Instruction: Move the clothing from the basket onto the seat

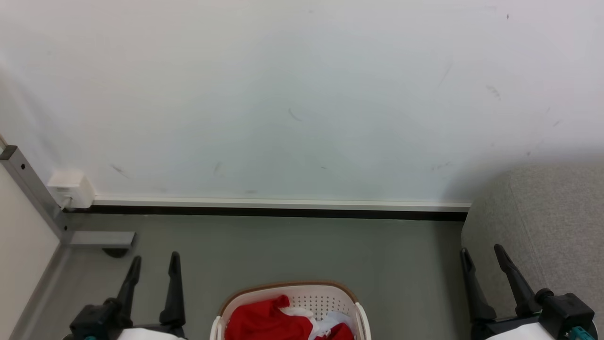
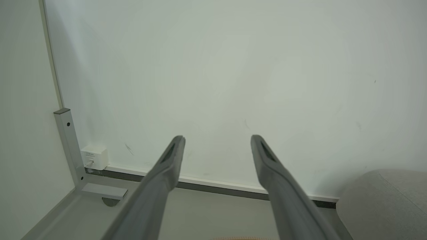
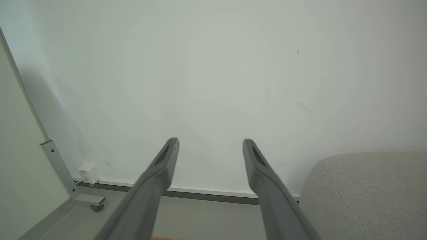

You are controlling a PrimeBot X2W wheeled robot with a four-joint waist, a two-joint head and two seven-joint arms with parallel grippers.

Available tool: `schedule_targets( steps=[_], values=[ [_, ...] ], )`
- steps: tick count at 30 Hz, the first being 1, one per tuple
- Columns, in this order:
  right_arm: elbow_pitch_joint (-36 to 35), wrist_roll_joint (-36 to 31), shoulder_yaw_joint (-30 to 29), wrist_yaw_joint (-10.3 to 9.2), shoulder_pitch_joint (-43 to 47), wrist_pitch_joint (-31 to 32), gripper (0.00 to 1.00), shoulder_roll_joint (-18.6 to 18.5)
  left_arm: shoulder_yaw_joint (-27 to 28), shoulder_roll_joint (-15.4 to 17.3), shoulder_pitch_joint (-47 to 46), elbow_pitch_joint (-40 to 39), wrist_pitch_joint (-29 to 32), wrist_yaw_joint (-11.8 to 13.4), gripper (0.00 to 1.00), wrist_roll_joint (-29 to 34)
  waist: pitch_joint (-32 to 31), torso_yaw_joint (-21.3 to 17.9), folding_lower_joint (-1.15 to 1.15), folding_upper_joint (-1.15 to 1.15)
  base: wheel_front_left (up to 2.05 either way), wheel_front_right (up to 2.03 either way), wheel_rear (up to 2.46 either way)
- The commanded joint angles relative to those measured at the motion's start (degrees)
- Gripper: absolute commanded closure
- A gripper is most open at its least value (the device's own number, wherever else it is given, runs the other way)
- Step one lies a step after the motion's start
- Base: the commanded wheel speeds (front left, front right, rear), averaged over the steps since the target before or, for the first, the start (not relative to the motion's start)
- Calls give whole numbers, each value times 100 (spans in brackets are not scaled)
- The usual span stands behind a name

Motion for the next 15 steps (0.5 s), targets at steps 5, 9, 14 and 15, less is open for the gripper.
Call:
schedule_targets(
  steps=[5, 9, 14, 15],
  values=[
    [-21, -258, 46, -11, -3, -91, 0, -24, 15, 51, 61, -25, -104, 25, 0, 337, -29, 9, 0, 0, 0, 0, 0],
    [-22, -383, 68, -11, -4, -131, 0, -34, 11, 51, 67, -36, -143, 19, 0, 477, -36, 15, 0, 0, 0, 0, 0],
    [-25, -560, 109, -12, -20, -180, 0, -42, 5, 52, 78, -37, -194, 41, 0, 651, -51, 18, 0, 0, 0, 0, 0],
    [-29, -582, 115, -12, -21, -187, 0, -42, 5, 52, 82, -40, -196, 45, 0, 687, -55, 18, 0, 0, 0, 0, 0]
  ],
)
